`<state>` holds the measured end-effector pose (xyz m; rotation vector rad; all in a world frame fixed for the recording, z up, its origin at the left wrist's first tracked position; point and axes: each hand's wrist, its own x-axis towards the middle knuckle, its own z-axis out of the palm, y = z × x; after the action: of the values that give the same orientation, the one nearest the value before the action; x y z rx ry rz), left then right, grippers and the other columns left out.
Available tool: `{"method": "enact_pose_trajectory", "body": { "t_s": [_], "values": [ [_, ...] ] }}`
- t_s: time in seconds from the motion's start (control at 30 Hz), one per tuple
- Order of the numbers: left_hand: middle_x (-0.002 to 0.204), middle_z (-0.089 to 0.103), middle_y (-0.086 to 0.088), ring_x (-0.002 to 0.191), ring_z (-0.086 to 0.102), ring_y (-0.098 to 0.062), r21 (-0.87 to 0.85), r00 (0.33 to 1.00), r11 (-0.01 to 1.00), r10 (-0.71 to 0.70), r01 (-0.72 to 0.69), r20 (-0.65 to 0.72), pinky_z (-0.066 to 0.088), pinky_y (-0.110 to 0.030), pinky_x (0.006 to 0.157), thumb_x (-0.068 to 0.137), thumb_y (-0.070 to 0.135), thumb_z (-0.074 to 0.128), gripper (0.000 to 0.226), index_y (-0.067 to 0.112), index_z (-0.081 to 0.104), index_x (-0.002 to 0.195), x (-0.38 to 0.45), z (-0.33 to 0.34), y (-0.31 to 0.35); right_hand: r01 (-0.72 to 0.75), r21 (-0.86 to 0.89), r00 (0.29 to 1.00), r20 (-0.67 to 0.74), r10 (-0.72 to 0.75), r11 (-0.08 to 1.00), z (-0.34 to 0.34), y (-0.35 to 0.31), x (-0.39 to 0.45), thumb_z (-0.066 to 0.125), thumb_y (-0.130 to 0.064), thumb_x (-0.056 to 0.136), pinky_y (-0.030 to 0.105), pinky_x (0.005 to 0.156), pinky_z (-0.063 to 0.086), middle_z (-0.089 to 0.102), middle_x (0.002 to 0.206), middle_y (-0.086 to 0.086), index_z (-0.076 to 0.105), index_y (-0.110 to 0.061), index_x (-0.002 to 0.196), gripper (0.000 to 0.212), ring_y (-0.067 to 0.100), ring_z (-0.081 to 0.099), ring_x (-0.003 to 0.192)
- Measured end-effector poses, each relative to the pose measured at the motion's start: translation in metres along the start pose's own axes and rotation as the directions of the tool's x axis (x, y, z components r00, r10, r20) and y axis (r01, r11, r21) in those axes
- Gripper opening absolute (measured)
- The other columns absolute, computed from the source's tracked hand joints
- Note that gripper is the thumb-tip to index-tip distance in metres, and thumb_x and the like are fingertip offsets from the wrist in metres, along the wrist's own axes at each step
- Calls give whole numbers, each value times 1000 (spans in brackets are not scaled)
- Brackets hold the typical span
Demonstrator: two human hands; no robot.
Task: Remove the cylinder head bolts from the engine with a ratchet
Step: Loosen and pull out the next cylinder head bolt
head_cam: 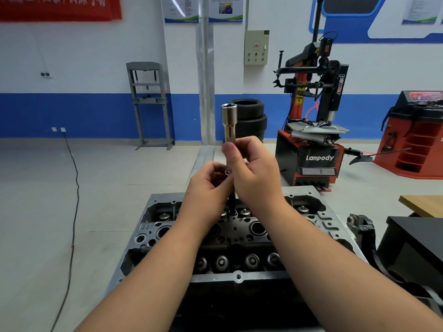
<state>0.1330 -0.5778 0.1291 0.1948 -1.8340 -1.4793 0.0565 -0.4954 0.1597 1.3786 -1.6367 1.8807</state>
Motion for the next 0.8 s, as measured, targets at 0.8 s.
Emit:
{"method": "enact_pose_trajectory", "body": {
  "t_s": [0.8],
  "values": [
    [88,72,14,81,67,-7,165,993,979,110,-116,46,51,-29,70,104,42,52,17,33,66,103,-7,3,1,-98,38,993,63,95,994,3,-5,-1,34,-44,102,42,72,50,63,78,5,68,-22,95,41,19,59,76]
  ]
}}
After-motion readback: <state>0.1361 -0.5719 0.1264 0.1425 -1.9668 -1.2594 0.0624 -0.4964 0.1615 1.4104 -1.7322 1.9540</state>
